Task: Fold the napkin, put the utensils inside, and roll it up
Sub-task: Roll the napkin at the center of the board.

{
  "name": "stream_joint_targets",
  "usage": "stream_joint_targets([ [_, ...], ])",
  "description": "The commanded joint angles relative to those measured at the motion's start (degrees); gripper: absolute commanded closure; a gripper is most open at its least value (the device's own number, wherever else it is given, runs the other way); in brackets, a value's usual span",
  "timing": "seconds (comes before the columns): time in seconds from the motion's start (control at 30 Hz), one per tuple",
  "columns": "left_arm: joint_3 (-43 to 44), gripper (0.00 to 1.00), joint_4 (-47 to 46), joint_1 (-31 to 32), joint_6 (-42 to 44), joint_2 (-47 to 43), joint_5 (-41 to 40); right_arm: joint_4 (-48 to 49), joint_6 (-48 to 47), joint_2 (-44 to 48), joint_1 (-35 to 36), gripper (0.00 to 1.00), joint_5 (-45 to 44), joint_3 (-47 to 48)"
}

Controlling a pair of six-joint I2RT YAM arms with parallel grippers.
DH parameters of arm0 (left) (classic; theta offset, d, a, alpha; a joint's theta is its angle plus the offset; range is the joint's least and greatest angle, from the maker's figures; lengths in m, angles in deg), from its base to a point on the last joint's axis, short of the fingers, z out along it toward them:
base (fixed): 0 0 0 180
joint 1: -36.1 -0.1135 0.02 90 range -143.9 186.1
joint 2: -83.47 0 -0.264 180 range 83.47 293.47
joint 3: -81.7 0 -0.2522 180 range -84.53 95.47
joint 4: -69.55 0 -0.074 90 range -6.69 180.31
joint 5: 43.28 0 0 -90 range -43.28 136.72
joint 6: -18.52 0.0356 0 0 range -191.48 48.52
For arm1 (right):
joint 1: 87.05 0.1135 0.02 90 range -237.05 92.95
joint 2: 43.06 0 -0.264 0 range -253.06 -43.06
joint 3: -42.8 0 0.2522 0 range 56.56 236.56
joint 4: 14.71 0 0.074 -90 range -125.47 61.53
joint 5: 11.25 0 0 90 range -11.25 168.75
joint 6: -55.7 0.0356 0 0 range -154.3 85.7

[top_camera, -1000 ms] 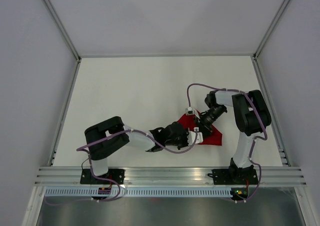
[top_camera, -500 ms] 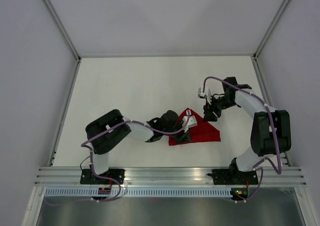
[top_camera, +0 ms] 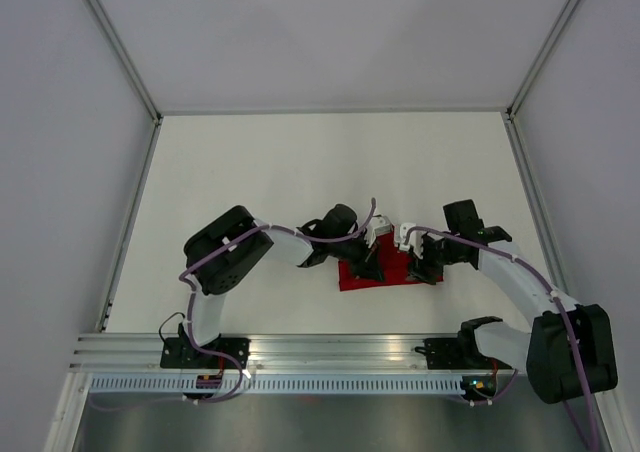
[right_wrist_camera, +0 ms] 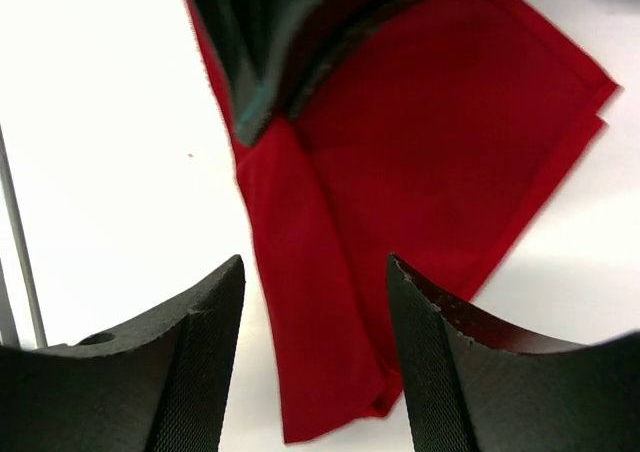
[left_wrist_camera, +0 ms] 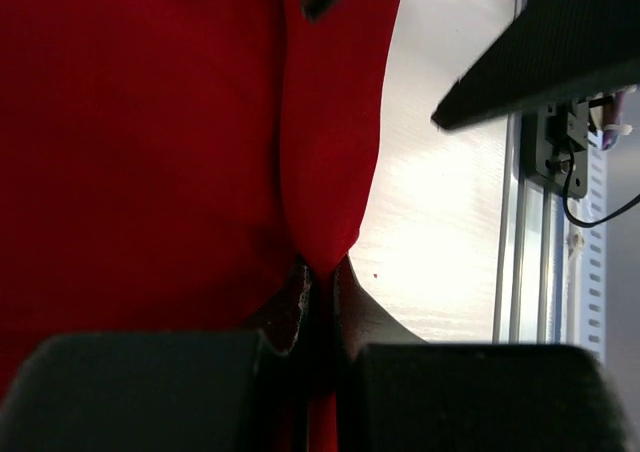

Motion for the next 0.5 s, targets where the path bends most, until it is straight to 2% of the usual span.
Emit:
stream_joint_targets([
  [0.0, -2.97, 0.98, 15.38, -1.34, -1.51, 5.87, -1.57, 6.96, 0.00, 3.82, 4.53, 0.35, -2.65, -4.09],
  [0.13, -1.39, 0.98, 17.13, -2.13, -2.39, 7.71, 0.36, 13.39, 4.21, 5.94, 11.90, 0.34, -8.01, -10.16],
  [0.47, 0.46, 0.98, 19.42, -3.36, -4.06, 9.03, 3.27, 22.63, 8.97, 2.78, 20.01, 0.37, -15.31, -13.50],
])
